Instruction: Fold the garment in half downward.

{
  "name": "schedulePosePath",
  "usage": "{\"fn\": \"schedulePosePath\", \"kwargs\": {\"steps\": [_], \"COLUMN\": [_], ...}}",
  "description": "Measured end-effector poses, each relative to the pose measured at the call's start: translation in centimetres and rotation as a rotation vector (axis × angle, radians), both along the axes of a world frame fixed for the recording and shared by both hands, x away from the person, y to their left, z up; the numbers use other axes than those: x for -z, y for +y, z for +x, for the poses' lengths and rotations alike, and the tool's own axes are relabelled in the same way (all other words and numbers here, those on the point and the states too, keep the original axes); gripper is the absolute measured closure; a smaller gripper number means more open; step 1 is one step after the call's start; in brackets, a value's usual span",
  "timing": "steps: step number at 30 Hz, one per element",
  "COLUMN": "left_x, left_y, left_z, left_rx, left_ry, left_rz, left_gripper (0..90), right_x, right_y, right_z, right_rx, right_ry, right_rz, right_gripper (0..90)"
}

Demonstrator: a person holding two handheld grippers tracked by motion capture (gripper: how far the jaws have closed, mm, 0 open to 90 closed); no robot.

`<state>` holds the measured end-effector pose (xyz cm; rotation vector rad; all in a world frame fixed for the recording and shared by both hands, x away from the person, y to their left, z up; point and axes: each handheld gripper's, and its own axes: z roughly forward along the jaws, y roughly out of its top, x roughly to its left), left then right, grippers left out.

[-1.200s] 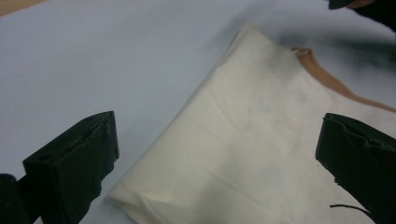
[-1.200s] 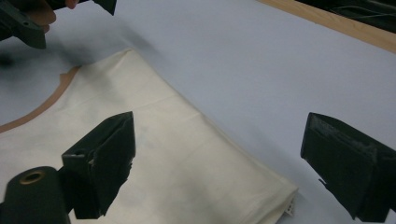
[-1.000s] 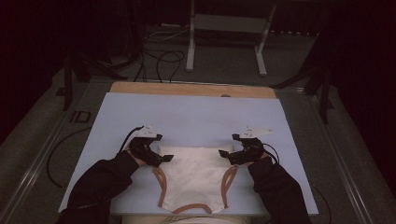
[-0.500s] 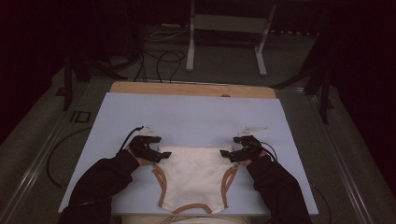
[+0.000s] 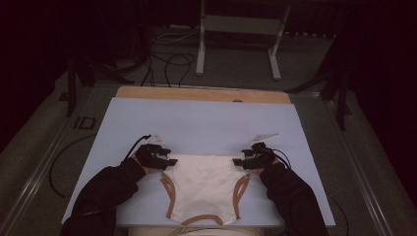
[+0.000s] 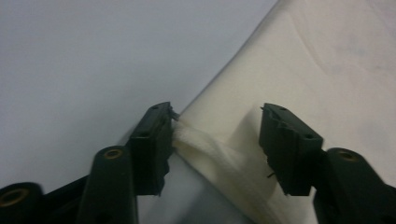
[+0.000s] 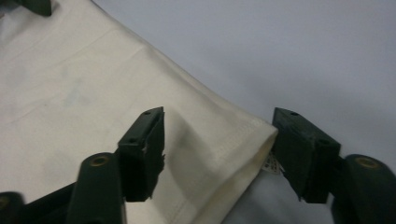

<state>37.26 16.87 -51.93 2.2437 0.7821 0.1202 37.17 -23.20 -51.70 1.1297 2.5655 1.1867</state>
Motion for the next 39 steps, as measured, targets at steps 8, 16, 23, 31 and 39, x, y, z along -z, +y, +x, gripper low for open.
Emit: {"fn": "schedulePosePath", "kwargs": {"steps": [8,16,23,31,39], "left_x": [0.0,0.0,-0.5,-1.3,-1.6], "left_y": [0.3,0.7,1.3,1.6,2.0], "left_z": [0.2,0.1,-0.2,0.2,1.3], "left_rx": [-0.016,-0.034,-0.032,-0.030,-0.032], "left_ry": [0.027,0.052,0.053,0.030,-0.042], "left_rz": [-0.011,-0.025,-0.026,-0.012,-0.049], "left_gripper": [60.9,81.8,85.1,85.7,85.7], "right_x": [0.0,-0.5,-0.8,-1.1,-1.3], "right_y": [-0.1,0.1,0.1,0.6,1.0], "right_z": [0.0,-0.3,-0.2,0.3,1.8], "right_rx": [0.000,-0.026,-0.024,-0.026,-0.016], "right_ry": [0.017,0.003,-0.010,-0.026,-0.042], "right_rz": [-0.037,-0.065,-0.058,-0.062,-0.085], "right_gripper": [60.5,84.9,85.9,86.0,85.9]}}
